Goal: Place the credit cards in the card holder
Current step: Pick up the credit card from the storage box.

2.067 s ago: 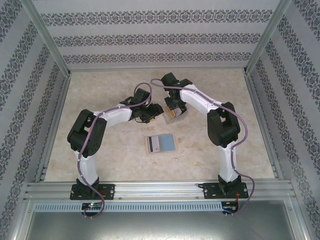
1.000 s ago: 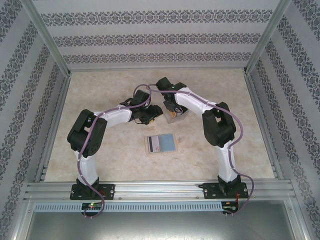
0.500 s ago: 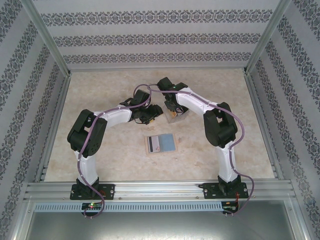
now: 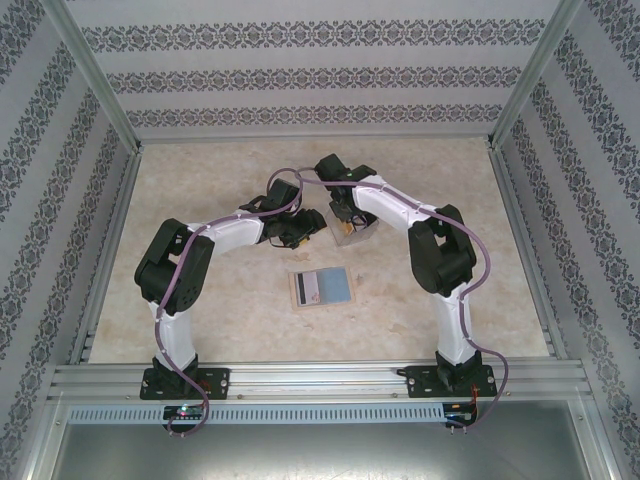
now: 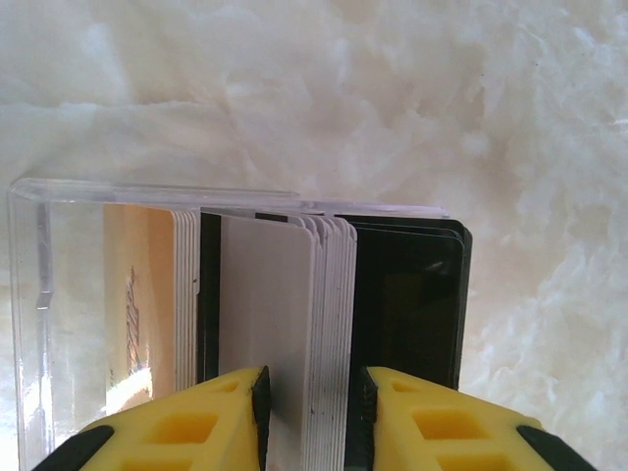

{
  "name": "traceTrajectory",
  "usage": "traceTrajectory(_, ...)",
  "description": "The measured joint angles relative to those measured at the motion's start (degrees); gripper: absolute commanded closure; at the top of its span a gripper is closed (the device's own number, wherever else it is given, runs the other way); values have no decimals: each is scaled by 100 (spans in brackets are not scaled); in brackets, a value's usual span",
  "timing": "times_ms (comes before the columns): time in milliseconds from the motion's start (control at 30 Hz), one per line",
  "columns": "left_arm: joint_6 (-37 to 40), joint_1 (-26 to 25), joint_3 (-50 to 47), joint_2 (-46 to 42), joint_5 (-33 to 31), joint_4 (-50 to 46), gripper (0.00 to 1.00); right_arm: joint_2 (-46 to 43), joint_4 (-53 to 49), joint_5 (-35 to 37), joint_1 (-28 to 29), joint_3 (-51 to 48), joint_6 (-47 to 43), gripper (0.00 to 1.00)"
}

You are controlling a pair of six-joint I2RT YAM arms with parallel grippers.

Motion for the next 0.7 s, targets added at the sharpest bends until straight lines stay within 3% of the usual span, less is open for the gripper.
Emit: traceTrajectory(700,-20,0,-2,0,2,2,42,-184,83,-66,-50,-177,129,88)
